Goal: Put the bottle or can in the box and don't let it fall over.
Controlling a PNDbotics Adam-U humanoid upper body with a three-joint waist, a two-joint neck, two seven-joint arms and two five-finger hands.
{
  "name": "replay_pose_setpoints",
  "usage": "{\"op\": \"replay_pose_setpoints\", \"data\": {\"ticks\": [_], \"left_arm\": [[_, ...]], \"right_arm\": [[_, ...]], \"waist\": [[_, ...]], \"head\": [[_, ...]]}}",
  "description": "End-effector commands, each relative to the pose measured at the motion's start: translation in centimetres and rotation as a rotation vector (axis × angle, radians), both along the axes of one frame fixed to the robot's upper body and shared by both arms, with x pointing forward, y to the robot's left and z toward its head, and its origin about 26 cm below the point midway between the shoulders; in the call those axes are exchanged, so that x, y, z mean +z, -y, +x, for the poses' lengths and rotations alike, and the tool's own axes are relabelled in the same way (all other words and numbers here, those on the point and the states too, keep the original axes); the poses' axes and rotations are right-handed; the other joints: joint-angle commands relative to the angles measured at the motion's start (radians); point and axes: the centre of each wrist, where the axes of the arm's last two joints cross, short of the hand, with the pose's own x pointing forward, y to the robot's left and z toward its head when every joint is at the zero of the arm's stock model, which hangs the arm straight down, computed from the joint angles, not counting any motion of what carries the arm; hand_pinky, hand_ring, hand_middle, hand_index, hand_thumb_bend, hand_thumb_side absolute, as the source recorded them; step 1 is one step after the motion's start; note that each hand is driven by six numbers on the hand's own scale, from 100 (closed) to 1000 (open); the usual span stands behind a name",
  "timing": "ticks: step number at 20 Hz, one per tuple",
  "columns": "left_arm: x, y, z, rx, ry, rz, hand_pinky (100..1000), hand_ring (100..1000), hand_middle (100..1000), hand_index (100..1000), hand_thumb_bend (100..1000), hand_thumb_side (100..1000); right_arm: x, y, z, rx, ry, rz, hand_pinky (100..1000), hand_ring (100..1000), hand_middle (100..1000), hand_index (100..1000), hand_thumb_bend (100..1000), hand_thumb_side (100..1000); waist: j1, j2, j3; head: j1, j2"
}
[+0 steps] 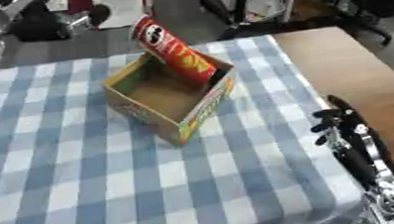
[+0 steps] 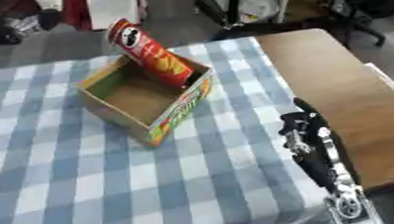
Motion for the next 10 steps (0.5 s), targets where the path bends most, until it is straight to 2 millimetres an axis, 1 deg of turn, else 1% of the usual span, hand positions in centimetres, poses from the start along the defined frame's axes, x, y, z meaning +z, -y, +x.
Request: {"op": "replay_pose_setpoints", "data": {"ticks": [1,4,5,8,10], "left_arm": [[1.3,-0.9,-3.3,-0.012,0.067,-0.149,686,714,763,950,449,942],[-1.3,-1.3,-5.4,-0.001,0.047,-0.327,646,684,746,954,425,940],[-2.5,-1.5,-6.0,0.014,0.04,-0.399,631,673,738,953,422,936],[-5.5,-2.3,-7.1,0.099,0.041,-0.59,590,635,706,950,398,928],[-7.7,-2.4,-7.5,0.157,0.029,-0.708,583,633,704,955,387,942]], "right_arm": [[0.8,0.5,0.1,-0.02,0.028,-0.009,464,603,685,948,100,735],[0.8,0.6,0.1,-0.031,0.029,-0.007,463,603,684,948,100,736],[0.8,0.6,0.1,-0.034,0.03,-0.006,463,603,684,948,100,739],[0.7,0.6,0.1,-0.036,0.029,-0.004,463,603,684,948,100,739],[0.7,0.5,0.1,-0.034,0.029,-0.003,463,603,684,948,100,739]], "waist": [[0.003,-0.003,0.009],[0.002,0.0,0.022],[0.002,0.002,0.026],[0.0,0.004,0.038],[-0.002,0.003,0.046]], "head": [[-0.009,-0.014],[-0.016,-0.012],[-0.016,-0.012],[-0.006,-0.006],[0.001,0.001]]}}
